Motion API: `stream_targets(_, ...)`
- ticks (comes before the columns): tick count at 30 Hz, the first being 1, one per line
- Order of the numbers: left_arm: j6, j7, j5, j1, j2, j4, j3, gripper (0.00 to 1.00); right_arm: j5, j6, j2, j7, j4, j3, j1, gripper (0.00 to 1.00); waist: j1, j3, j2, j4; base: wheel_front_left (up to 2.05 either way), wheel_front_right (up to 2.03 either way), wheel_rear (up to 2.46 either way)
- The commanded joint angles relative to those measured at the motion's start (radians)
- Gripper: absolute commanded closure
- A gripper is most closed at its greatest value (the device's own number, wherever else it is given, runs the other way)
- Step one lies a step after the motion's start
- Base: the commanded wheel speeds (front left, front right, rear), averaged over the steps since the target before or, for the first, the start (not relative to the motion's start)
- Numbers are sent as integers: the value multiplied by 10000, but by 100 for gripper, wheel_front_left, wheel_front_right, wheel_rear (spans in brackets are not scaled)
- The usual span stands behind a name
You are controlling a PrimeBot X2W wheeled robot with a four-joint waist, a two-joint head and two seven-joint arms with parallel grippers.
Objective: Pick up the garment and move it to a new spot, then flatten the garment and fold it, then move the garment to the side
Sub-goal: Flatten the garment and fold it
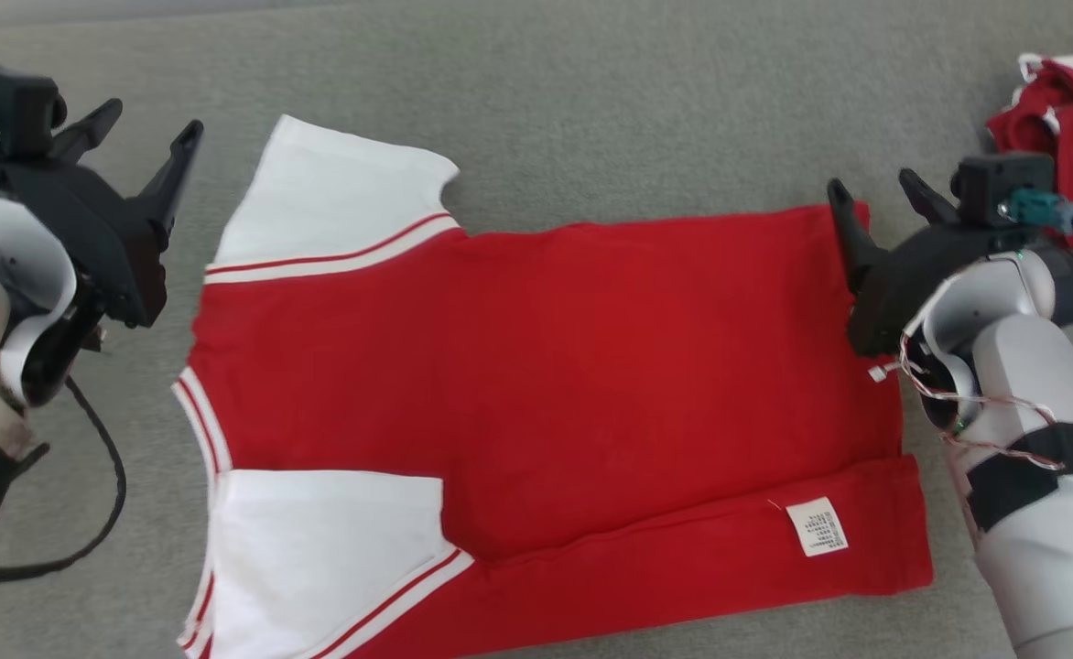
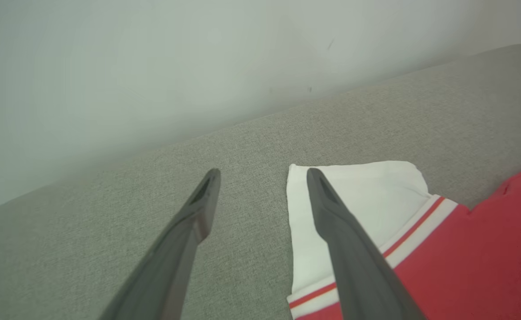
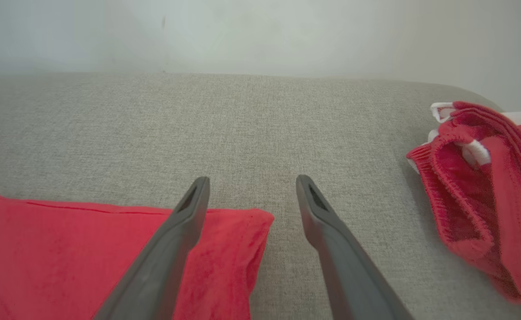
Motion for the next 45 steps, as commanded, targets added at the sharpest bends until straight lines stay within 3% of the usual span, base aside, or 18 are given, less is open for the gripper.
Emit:
stream_targets(1, 12, 113, -261, -418, 9, 276, -303, 0, 98, -28, 173, 168, 180, 115, -296, 0, -5, 571, -3, -580, 0, 0, 0)
stream_targets(14, 14, 300, -1258, -1802, 103, 1843, -2060, 0, 826, -28, 730, 988, 672, 971, -1153, 0, -5, 1029, -3, -1308, 0, 0, 0)
stream_targets(28, 14, 226, -2155, -2418, 143, 2827, -3331, 0, 1162, -28, 867, 1100, 663, 1387, -1630, 0, -5, 1331, -3, -1546, 0, 0, 0)
stream_targets(29, 14, 248, -2163, -2449, 153, 2832, -3462, 0, 1195, -28, 892, 1173, 700, 1398, -1673, 31, -5, 1358, -3, -1549, 0, 0, 0)
stream_targets(30, 14, 200, -2191, -2499, 172, 2881, -3559, 5, 1207, -28, 911, 1199, 731, 1404, -1722, 55, -5, 1378, -3, -1550, 0, 0, 0)
stream_targets(31, 14, 175, -2261, -2513, 156, 2923, -3637, 62, 1208, -28, 915, 1250, 753, 1411, -1775, 80, -5, 1394, -3, -1548, 0, 0, 0)
stream_targets(32, 15, 136, -2317, -2518, 125, 2958, -3711, 99, 1197, -28, 907, 1281, 791, 1407, -1810, 100, -5, 1401, -3, -1539, 0, 0, 0)
stream_targets(38, 17, -513, -2817, -2521, -17, 3092, -3846, 100, 1071, -28, 789, 1263, 961, 1250, -1982, 100, -5, 1301, -3, -1333, 0, 0, 0)
stream_targets(45, 15, -1732, -3147, -2370, -148, 2501, -4134, 100, 881, -28, 500, 307, 1237, 1027, -1806, 100, -5, 712, -3, -771, 0, 0, 0)
